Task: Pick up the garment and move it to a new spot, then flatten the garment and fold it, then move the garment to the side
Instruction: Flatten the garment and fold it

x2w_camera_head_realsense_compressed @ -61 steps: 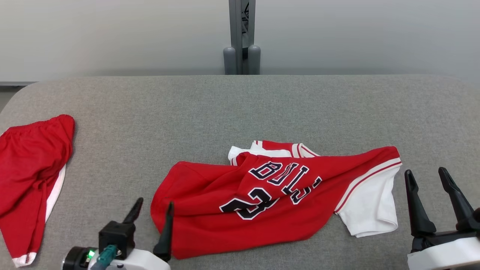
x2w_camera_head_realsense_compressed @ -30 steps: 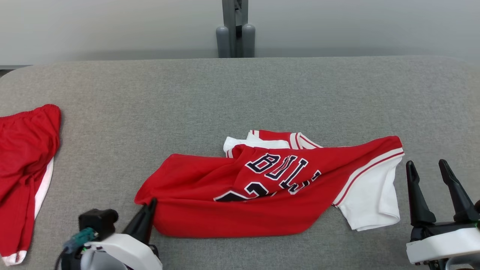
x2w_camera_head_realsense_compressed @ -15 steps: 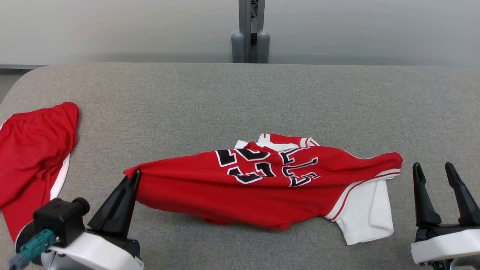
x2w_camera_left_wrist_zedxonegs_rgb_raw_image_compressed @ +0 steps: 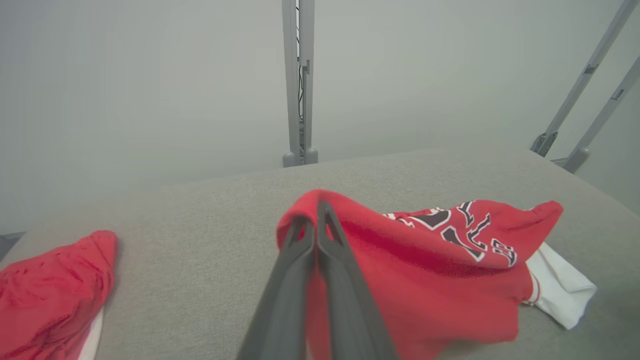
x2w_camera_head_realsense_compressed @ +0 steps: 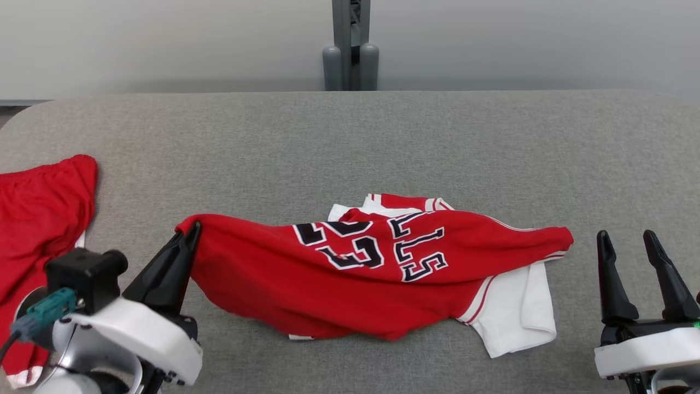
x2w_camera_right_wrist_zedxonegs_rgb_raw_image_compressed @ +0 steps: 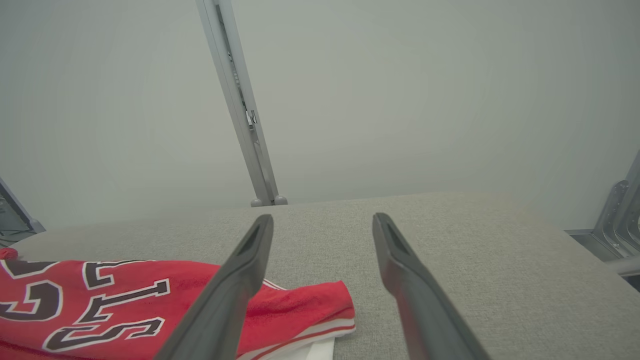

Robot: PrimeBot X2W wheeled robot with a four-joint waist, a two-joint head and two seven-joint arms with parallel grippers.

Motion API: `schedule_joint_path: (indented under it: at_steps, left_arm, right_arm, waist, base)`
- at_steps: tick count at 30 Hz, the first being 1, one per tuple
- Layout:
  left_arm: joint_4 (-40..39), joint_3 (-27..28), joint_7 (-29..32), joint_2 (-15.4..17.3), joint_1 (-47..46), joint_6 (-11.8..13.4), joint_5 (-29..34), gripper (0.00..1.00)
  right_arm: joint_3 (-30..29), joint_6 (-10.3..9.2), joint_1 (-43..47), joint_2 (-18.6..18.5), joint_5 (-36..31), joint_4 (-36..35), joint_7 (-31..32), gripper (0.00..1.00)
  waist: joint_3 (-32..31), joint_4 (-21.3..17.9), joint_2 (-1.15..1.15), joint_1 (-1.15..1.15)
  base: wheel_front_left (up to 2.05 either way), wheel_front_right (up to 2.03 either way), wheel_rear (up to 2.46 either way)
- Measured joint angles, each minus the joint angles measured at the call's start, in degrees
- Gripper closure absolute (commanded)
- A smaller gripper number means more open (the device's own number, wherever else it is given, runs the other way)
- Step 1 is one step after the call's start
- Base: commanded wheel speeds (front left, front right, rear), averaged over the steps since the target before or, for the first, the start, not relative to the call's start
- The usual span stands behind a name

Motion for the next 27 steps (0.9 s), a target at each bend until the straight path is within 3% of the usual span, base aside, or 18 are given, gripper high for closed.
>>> schedule_joint_path:
  at_steps: [9, 11, 12, 15, 17, 22, 24, 27]
  left_arm:
    - [27.8, 0.6, -4.7, -9.6, -13.6, -7.6, -6.4, 1.00]
    - [30.8, 0.4, -5.0, -10.3, -15.2, -8.3, -6.4, 1.00]
    - [36.8, 0.4, -5.7, -11.6, -18.3, -10.0, -7.0, 1.00]
    - [44.9, 0.3, -7.1, -12.9, -22.9, -12.0, -6.9, 1.00]
    - [47.3, 0.1, -7.9, -13.4, -24.2, -12.6, -6.7, 1.00]
    - [59.0, -0.2, -12.6, -16.6, -28.8, -16.6, -6.6, 1.00]
    - [62.7, -0.5, -14.5, -18.2, -29.6, -18.0, -6.9, 0.00]
    - [66.6, -1.4, -18.7, -20.4, -29.8, -19.4, -6.1, 0.00]
  right_arm:
    - [1.5, 0.00, -1.7, 0.0, 0.1, 0.4, 0.0, 0.00]
    - [1.6, 0.00, -2.1, 0.0, 0.1, 0.4, 0.0, 0.00]
    - [1.8, 0.00, -2.6, 0.0, 0.1, 0.4, 0.0, 0.00]
    - [2.0, 0.00, -3.1, 0.0, 0.2, 0.5, -0.2, 0.00]
    - [2.0, 0.00, -3.4, 0.0, 0.2, 0.5, -0.2, 0.00]
    - [2.4, 0.00, -4.3, 0.0, 0.4, 1.2, -0.6, 0.00]
    - [2.7, 0.00, -4.9, 0.0, 0.5, 1.4, -0.8, 0.00]
    - [2.6, 0.00, -4.9, 0.0, 0.6, 1.8, -0.8, 0.00]
  waist:
    - [2.0, -4.6, 0.00, 0.00]
    - [2.4, -5.0, 0.00, 0.00]
    - [3.2, -5.8, 0.00, 0.00]
    - [4.3, -6.8, 0.00, 0.00]
    - [4.7, -7.0, 0.00, 0.00]
    - [6.0, -7.4, 0.00, 0.00]
    - [6.0, -7.2, 0.00, 0.00]
    - [5.9, -6.9, 0.00, 0.00]
  base:
    - [0.00, 0.00, 0.00]
    - [0.00, 0.00, 0.00]
    - [0.00, 0.00, 0.00]
    - [0.00, 0.00, 0.00]
    - [0.00, 0.00, 0.00]
    - [0.00, 0.00, 0.00]
    - [0.00, 0.00, 0.00]
    - [0.00, 0.00, 0.00]
